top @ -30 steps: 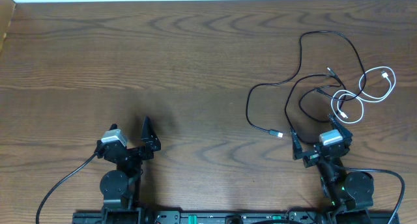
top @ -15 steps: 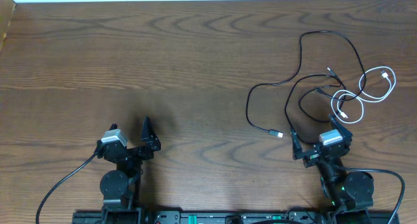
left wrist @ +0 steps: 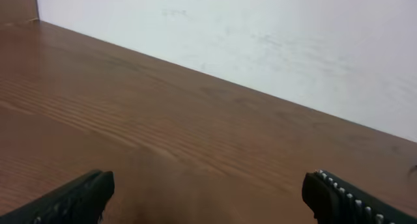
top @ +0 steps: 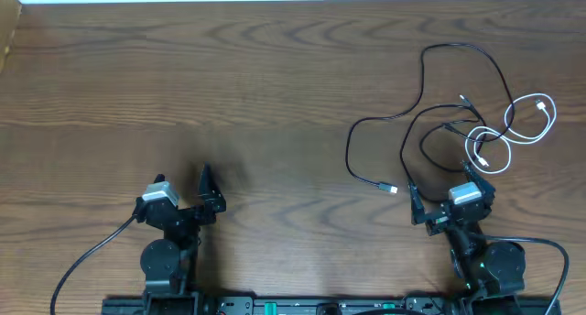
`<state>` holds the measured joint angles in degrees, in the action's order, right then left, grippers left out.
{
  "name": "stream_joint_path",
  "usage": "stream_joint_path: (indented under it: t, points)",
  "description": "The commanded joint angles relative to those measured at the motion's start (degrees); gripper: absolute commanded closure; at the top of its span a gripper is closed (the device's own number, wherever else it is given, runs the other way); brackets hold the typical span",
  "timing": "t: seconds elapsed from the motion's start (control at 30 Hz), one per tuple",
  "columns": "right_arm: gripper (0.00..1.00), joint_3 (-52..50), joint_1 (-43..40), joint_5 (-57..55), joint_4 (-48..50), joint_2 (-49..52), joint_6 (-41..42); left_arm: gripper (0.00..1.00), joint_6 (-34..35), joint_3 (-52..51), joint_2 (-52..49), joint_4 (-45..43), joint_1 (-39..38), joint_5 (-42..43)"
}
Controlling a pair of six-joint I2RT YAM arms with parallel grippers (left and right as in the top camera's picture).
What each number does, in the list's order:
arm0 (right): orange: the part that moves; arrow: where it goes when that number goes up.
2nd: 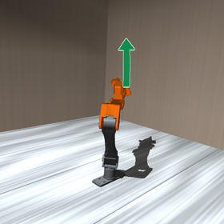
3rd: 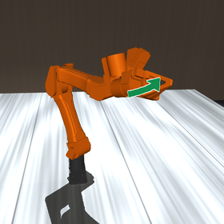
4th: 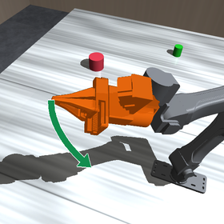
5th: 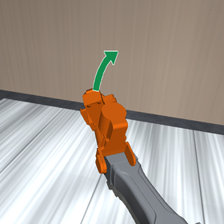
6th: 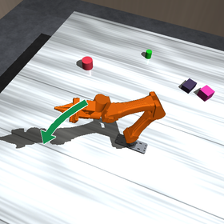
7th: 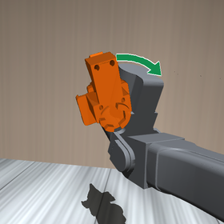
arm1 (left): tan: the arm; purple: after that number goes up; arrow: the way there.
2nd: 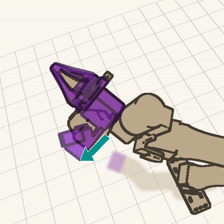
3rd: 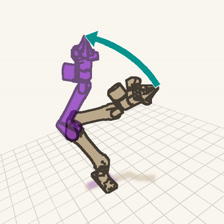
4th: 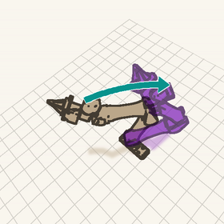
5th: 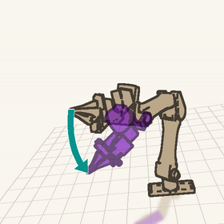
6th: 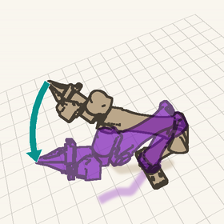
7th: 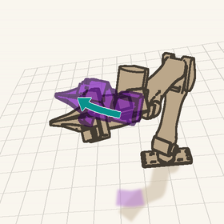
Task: Untangle cables
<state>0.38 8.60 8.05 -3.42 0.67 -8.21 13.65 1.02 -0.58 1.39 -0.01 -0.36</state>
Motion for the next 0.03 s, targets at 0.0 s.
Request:
stream_joint_path:
  t: [0.0]
  points:
    - [0.01, -0.07, 0.22, -0.17, -0.26, -0.42, -0.66, 0.02, -0.52, -0.76, 0.35, 2.64, 0.33, -2.01]
